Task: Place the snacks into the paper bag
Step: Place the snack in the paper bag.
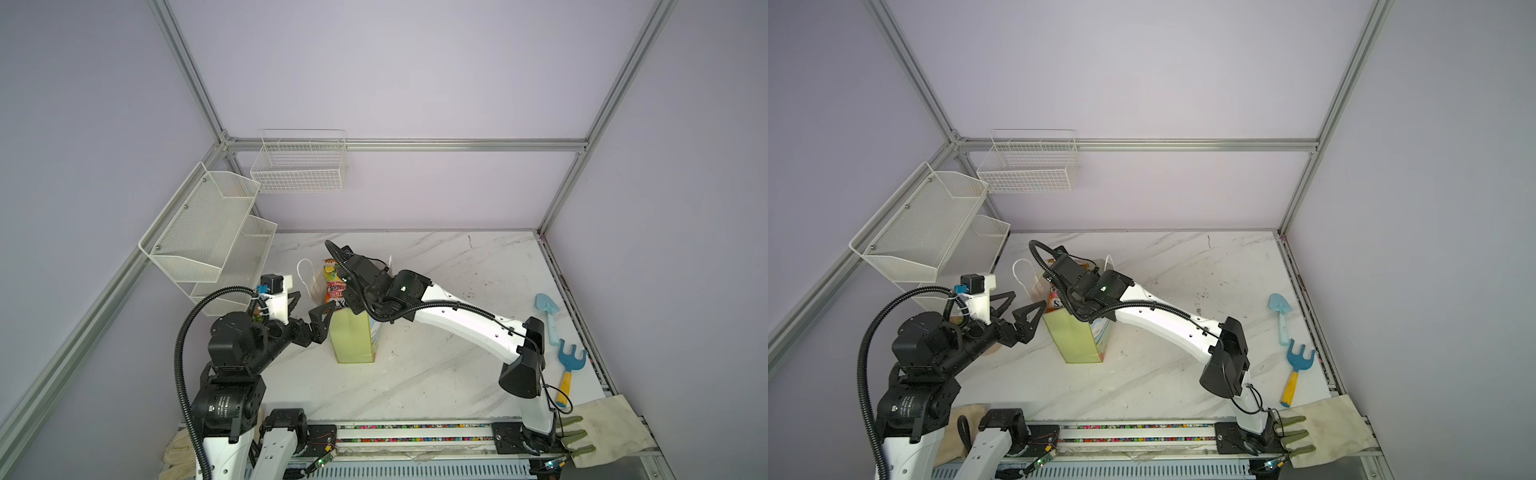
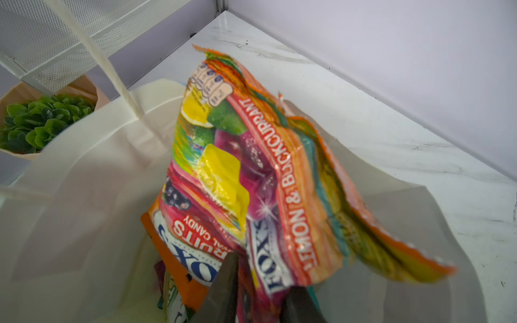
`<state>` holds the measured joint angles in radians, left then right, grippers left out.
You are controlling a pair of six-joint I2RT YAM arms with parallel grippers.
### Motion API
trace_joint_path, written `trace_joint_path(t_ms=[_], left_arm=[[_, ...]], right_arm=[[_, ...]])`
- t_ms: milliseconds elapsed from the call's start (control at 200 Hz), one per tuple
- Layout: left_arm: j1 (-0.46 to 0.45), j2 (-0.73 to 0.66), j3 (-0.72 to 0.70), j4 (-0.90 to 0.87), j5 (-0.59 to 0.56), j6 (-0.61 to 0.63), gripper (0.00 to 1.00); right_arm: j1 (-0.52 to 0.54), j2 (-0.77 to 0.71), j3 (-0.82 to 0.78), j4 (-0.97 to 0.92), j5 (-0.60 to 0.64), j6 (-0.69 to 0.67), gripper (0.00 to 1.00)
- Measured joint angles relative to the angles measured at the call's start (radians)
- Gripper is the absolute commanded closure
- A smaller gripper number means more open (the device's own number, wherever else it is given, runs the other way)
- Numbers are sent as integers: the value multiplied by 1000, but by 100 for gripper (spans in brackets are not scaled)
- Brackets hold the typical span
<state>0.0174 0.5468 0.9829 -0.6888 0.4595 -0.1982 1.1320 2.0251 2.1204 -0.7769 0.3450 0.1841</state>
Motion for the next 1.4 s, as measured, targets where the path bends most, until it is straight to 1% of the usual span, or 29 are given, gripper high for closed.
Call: trace_joint_path(t_ms=[85, 145, 435, 530, 655, 795, 905, 995, 1100, 1400], left_arm=[[0, 0, 0, 0, -3, 0, 1], [0, 1, 0, 0, -4, 0, 1], [0, 1, 0, 0, -11, -1, 1], [0, 1, 0, 0, -11, -1, 1], [0, 1, 0, 0, -12, -1, 1], [0, 1, 0, 0, -14, -1, 1], [0, 1, 0, 0, -18, -1, 1], [0, 1, 0, 0, -19, -1, 1], [0, 1, 0, 0, -19, -1, 1], [0, 0, 0, -1, -19, -1, 1]], right_arm=[[0, -6, -7, 2, -10, 1, 48], [0, -18, -18, 3, -16, 5, 44], [0, -106, -51, 28, -28, 10, 42], [0, -116, -50, 42, -27, 14, 35], [-2, -103, -32, 40, -28, 25, 31], [-14, -38, 75, 23, -48, 45, 31], [-49, 32, 193, -23, -83, 67, 32], [-74, 76, 255, -63, -103, 77, 34], [-92, 102, 273, -105, -134, 78, 35], [-82, 194, 285, -159, -204, 78, 37]])
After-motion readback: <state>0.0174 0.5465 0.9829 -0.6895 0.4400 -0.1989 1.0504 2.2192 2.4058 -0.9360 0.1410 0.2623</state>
